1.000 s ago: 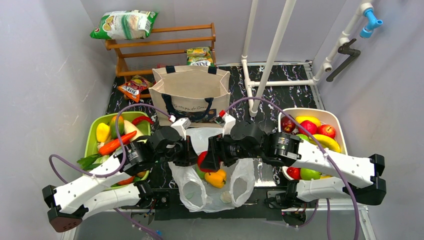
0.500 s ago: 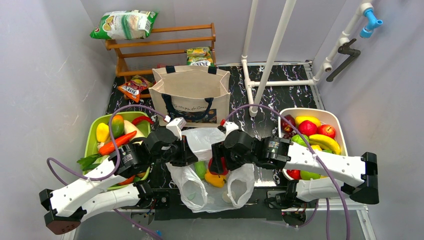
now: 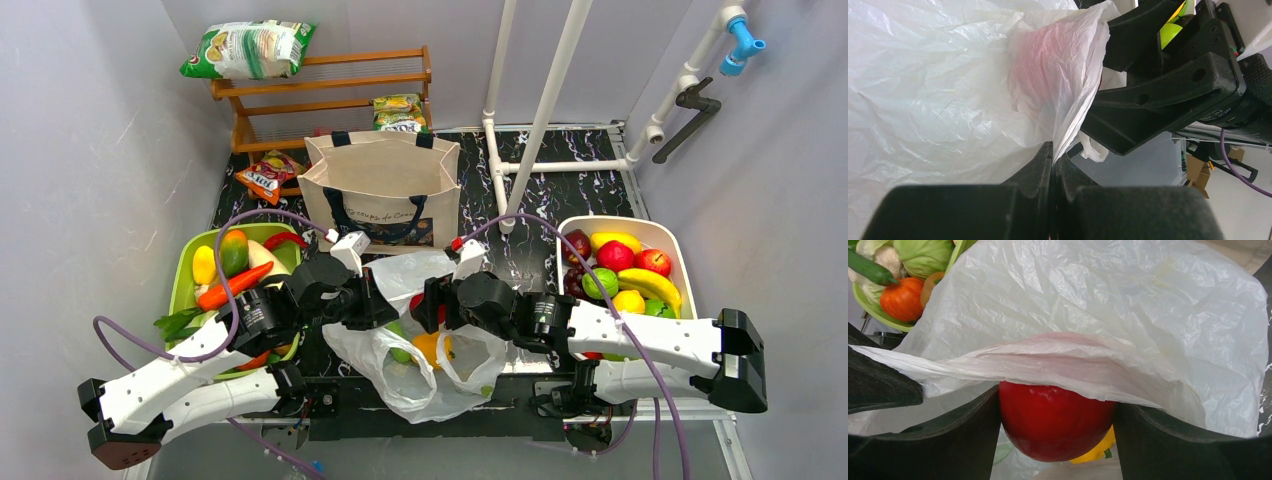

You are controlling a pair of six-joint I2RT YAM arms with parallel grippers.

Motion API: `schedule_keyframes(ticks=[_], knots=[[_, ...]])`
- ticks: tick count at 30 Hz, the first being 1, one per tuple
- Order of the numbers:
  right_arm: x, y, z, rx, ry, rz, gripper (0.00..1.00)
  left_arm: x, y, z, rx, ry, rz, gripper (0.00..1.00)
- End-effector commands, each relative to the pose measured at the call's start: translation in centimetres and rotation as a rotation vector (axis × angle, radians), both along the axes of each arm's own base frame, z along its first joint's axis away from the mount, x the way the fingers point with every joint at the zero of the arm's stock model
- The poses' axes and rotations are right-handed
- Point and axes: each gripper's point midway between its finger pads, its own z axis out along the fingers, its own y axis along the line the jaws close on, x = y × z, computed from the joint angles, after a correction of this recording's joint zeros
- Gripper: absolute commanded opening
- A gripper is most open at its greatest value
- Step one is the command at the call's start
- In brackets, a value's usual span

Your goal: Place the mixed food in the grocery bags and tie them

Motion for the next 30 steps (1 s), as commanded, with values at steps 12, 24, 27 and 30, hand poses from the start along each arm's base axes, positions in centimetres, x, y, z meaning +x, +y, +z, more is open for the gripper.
schedule_keyframes(ticks=[12,24,27,30], knots=[[-0.9,1.6,2.4,0.028,0.023,0.065,0.86,0.1,0.1,0.4,-0.013,-0.009,0.015,0.0],[-5.0,4.1,5.7,0.21,-0.03,0.379,0.88,0.4,-1.5,0.6,-0.044,-0.026,-0.028,0.0],[-5.5,4.6,5.9,0.236,-0.031,0.418,0.88,0.4,-2.0,0.6,-0.044,-0.02,-0.044,0.0],[-5.1,4.5,6.1,0.23,-0.049,0.399,0.89,0.2,-2.3,0.6,-0.044,-0.009,-0.059,0.0]])
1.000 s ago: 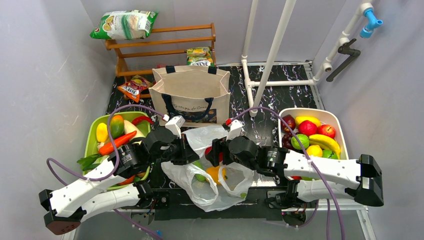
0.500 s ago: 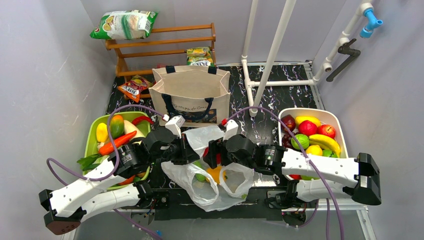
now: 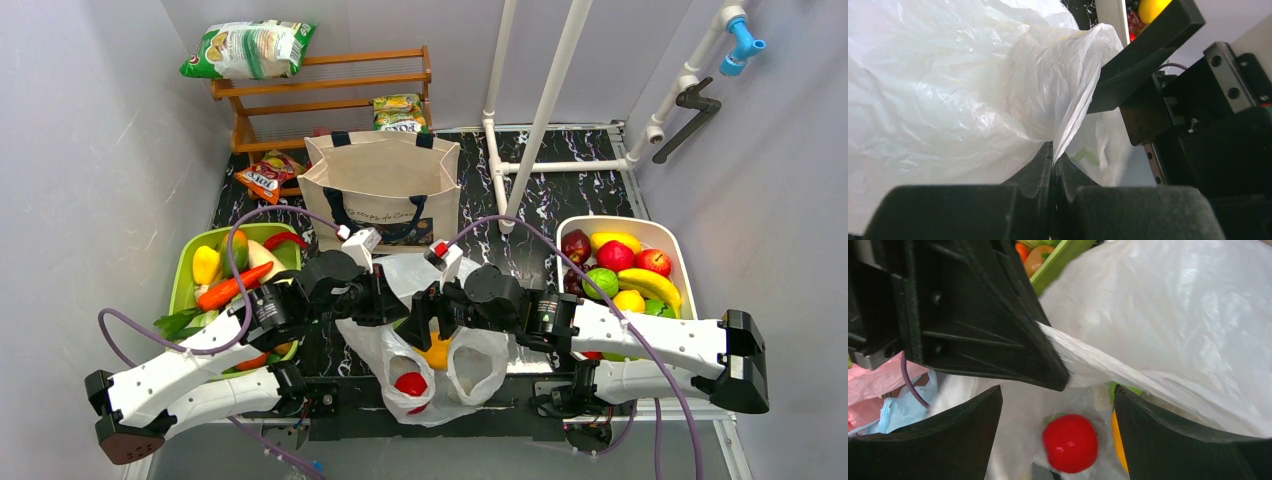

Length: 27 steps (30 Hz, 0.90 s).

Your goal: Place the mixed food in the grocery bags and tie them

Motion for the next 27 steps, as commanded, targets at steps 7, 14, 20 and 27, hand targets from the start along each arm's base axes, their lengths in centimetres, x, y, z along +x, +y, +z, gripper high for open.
schedule_keyframes(ticks=[7,14,20,27], knots=[[0.6,-0.2,2.5,0.021,-0.085,-0.002,0.9,-0.3,0.0,0.0,0.003,-0.004,-0.02,0.0],[1.2,-3.1,4.1,-0.01,-0.103,-0.071,0.91,-0.2,0.8,-0.3,0.025,-0.004,0.012,0.0],[2.1,-6.5,6.0,-0.021,-0.099,-0.186,0.91,-0.3,1.3,-1.0,0.031,0.01,0.029,0.0],[4.6,-13.5,3.5,-0.168,-0.07,-0.481,0.91,-0.5,2.2,-1.4,0.051,0.016,0.049,0.0]])
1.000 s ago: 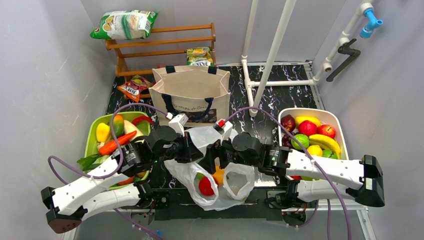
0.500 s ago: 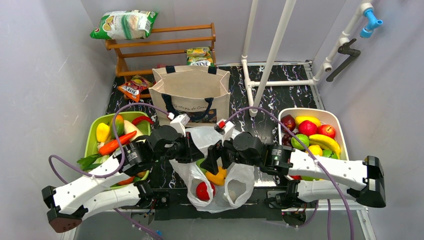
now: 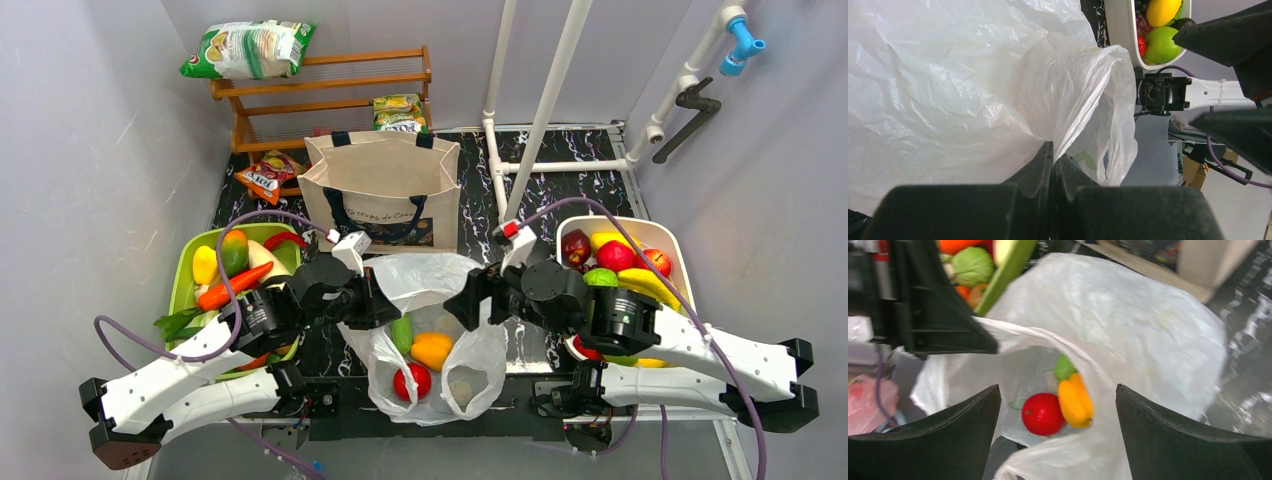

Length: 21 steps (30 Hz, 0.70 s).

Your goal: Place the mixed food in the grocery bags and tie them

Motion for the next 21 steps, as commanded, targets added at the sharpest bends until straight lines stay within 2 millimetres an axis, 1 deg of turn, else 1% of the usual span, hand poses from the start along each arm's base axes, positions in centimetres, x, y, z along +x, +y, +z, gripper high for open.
schedule_keyframes(ticks=[1,4,6,7,8,10,12,15,17,21], knots=[[2.5,-6.3,-2.3,-0.123,0.004,-0.285,0.91,-0.2,1.1,-0.9,0.03,0.007,0.025,0.0],[3.6,-10.3,-3.5,-0.185,0.003,-0.443,0.93,-0.3,1.2,-1.1,0.029,0.011,0.028,0.0],[3.9,-11.6,-3.6,-0.196,-0.002,-0.483,0.94,-0.4,1.3,-1.3,0.033,0.014,0.028,0.0],[4.1,-12.0,-3.8,-0.204,0.001,-0.494,0.96,-0.4,1.4,-1.3,0.033,0.014,0.028,0.0],[4.6,-12.7,-5.1,-0.261,0.049,-0.506,0.97,-0.4,1.4,-1.3,0.039,0.014,0.029,0.0],[5.5,-13.9,-6.5,-0.323,0.136,-0.556,0.98,-0.4,1.4,-1.2,0.04,0.012,0.028,0.0],[6.3,-15.7,-7.4,-0.372,0.208,-0.642,0.98,-0.4,1.4,-1.1,0.043,0.012,0.027,0.0],[7.3,-18.0,-7.5,-0.398,0.239,-0.753,0.97,-0.5,1.6,-1.1,0.043,0.015,0.025,0.0],[7.6,-19.3,-7.6,-0.395,0.253,-0.828,0.95,-0.6,1.8,-1.1,0.043,0.015,0.028,0.0],[7.9,-20.9,-8.7,-0.348,0.292,-0.936,0.9,-0.8,2.3,-1.1,0.039,0.012,0.04,0.0]])
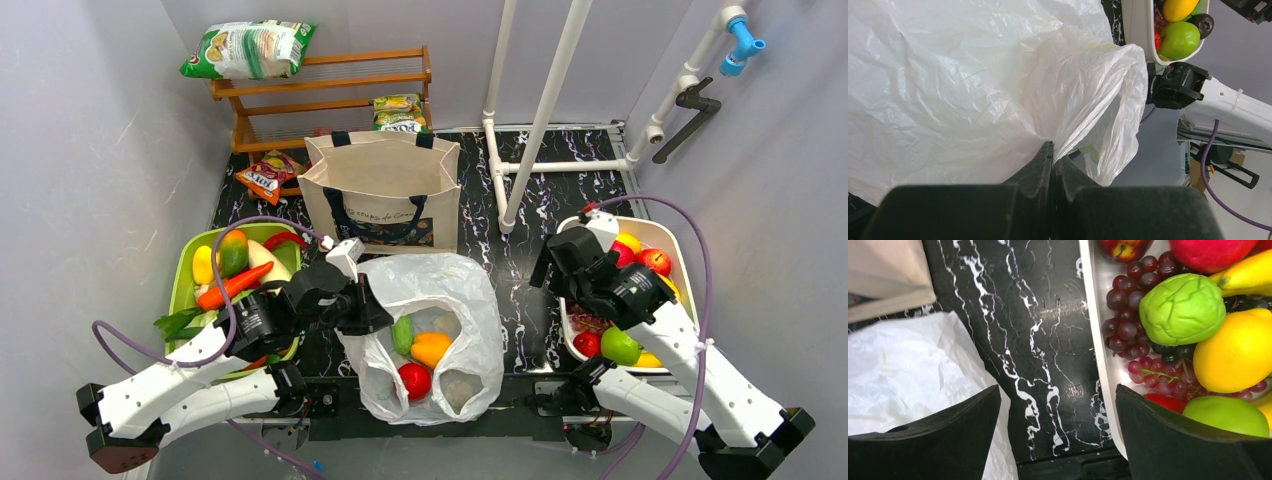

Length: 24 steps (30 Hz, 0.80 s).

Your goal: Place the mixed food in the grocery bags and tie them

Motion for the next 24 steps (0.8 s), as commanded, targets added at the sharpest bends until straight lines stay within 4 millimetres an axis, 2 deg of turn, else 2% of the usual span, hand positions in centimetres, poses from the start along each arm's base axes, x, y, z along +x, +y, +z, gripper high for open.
schedule_keyframes(ticks=[1,8,13,17,24], knots=[[0.0,-1.6,-0.2,0.069,-0.02,-0.116,0.89,-0.2,1.0,0.2,0.002,-0.011,0.022,0.0],[0.5,-3.7,-2.1,0.168,-0.045,-0.313,0.74,-0.3,1.1,-0.2,0.005,-0.004,0.022,0.0],[0.9,-5.4,-3.6,0.175,-0.023,-0.451,0.68,-0.4,1.2,-0.1,0.001,-0.009,0.02,0.0],[1.8,-5.8,-5.7,0.211,0.019,-0.511,0.63,-0.5,1.4,-0.1,0.0,-0.01,0.021,0.0],[2.9,-6.4,-7.3,0.27,0.047,-0.575,0.55,-0.6,1.6,-0.2,0.003,-0.008,0.02,0.0]])
